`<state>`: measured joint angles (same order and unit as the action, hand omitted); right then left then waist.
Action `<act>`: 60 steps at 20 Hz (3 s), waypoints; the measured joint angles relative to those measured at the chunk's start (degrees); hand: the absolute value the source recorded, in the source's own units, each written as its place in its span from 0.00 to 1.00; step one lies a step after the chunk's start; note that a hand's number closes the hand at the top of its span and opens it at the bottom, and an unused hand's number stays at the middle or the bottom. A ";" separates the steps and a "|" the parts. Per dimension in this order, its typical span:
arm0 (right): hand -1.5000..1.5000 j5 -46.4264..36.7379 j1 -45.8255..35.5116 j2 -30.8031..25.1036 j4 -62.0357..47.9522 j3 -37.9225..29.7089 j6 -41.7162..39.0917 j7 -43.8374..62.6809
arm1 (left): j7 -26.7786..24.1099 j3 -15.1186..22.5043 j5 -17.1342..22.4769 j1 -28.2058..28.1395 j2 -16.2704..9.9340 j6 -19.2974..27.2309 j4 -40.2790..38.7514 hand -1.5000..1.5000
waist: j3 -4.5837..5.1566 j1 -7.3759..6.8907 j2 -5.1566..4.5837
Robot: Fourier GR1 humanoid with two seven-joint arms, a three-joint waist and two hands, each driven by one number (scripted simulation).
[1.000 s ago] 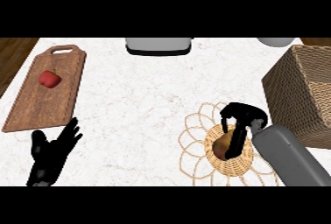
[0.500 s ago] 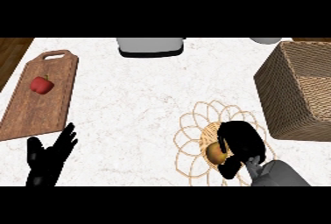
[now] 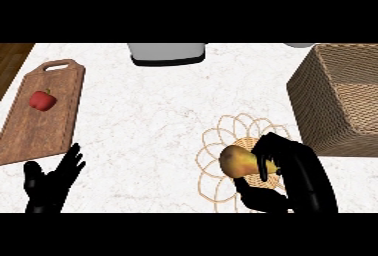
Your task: Pick the pear from the placemat and place it in the basket
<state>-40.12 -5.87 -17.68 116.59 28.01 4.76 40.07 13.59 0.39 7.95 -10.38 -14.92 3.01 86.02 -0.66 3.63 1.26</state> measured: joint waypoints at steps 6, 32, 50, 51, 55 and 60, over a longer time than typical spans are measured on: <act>1.00 1.90 1.11 -1.52 16.26 -9.82 0.11 7.00 | 0.03 0.37 -0.56 0.84 0.13 -0.23 -0.11 0.50 | 0.14 -1.01 -0.31; 1.00 27.14 -19.27 -21.60 -8.84 -53.38 -16.28 3.97 | 1.31 0.83 -2.75 4.16 1.43 -1.49 -1.28 0.50 | 0.13 -4.07 -0.94; 1.00 30.41 -19.10 -17.00 -37.89 -59.04 -10.84 -20.84 | -0.81 -0.13 -3.63 3.99 2.56 -2.57 -2.17 0.50 | 0.03 -4.15 -0.85; 1.00 28.55 -18.90 -17.90 -39.01 -58.66 -10.01 -20.82 | -0.60 -0.28 -3.61 4.26 2.42 -2.65 -2.32 0.50 | 0.03 -4.22 -0.94; 1.00 23.32 -16.90 -21.07 -44.42 -58.31 -7.84 -24.77 | -0.44 0.21 -3.93 3.78 3.00 -2.38 -1.19 0.50 | 0.07 -4.35 -1.06; 0.00 20.63 -16.20 -24.07 -49.43 -57.15 -8.30 -30.79 | -0.02 -0.11 -3.95 3.68 2.93 -2.70 -1.08 0.50 | 0.11 -4.21 -0.98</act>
<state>-19.48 -22.07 -41.75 67.16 -29.14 -3.54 9.28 13.57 0.28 4.00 -6.69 -11.98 0.31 84.94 -0.55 -0.58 0.29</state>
